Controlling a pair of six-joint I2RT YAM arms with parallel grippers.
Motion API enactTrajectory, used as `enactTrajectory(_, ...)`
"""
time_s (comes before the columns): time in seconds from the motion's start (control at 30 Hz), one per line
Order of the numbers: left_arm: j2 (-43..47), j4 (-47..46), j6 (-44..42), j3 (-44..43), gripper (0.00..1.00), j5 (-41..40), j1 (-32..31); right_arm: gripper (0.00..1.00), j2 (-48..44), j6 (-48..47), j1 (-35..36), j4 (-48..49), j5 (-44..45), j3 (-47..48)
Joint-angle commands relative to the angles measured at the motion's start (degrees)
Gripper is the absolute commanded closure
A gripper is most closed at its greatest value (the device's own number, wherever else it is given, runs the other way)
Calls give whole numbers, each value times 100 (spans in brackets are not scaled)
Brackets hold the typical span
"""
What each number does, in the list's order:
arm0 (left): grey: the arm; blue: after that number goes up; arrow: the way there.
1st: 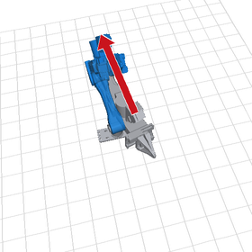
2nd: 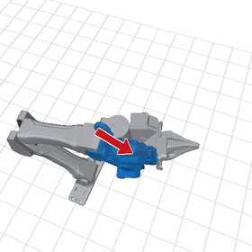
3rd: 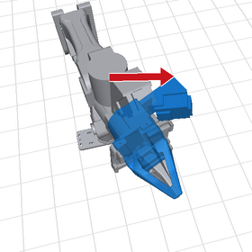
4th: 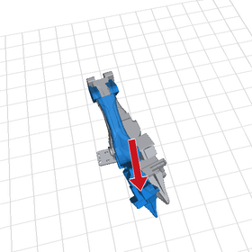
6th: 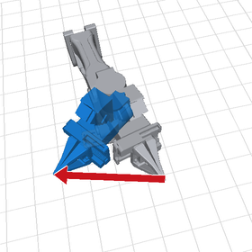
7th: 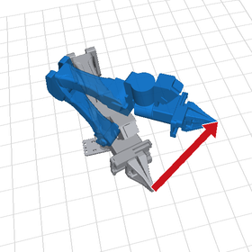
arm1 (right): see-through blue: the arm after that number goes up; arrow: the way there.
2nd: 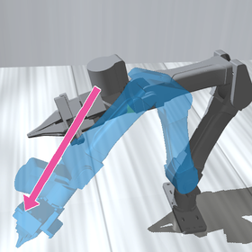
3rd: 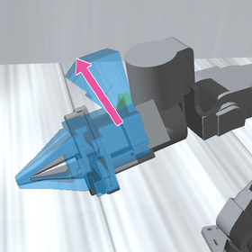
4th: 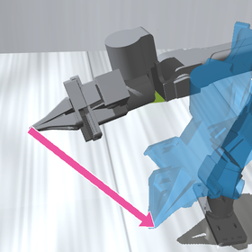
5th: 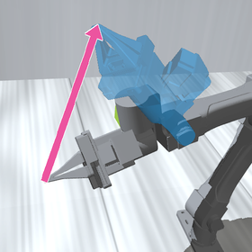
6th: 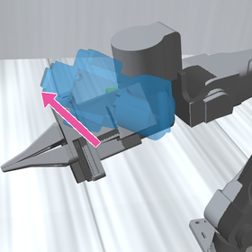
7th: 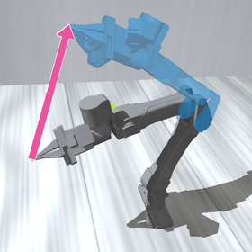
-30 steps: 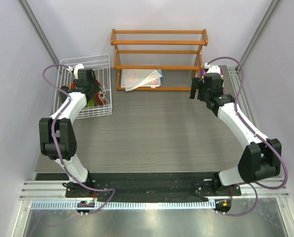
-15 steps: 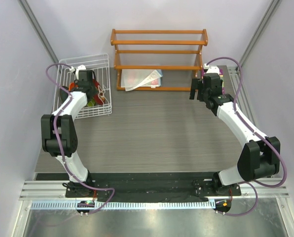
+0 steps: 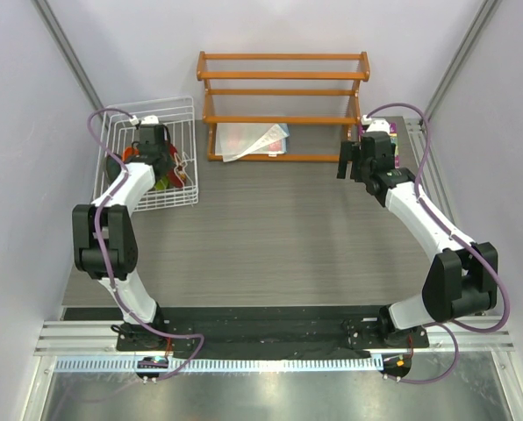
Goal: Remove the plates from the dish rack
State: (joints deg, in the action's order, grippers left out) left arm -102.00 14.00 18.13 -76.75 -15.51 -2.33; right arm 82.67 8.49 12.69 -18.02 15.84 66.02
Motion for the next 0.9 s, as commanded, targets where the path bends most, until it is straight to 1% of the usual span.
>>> enactTrajectory(0.0, 645, -65, -142, -305, 100, 13, -127, 7, -76, 3, -12, 132, 86, -19)
enactTrajectory(0.1, 839, -47, -327, -288, 100, -285, -233, 7, -111, 21, -3, 132, 51, -45)
enactTrajectory(0.27, 1032, 24, -494, -270, 100, -523, -347, 6, -172, 39, -3, 115, 51, -115)
enactTrajectory(0.3, 1050, 33, -564, -253, 100, -732, -391, 6, -190, 56, -3, 115, 51, -150)
enactTrajectory(0.47, 1322, 226, -539, -244, 100, -892, -523, 6, -304, 74, -12, 71, 34, -195)
enactTrajectory(0.6, 1673, 621, -416, -428, 100, -884, -523, 1, -489, 56, -3, 88, -176, -273)
enactTrajectory(0.7, 1814, 973, -337, -630, 100, -884, -523, 1, -612, 126, -3, 115, -274, -291)
enactTrajectory(0.8, 2087, 1017, -135, -561, 100, -542, -523, 1, -735, 249, -3, 106, -554, -309)
enactTrajectory(0.87, 2332, 1035, 93, -438, 100, -340, -540, 1, -788, 425, -3, 123, -897, -318)
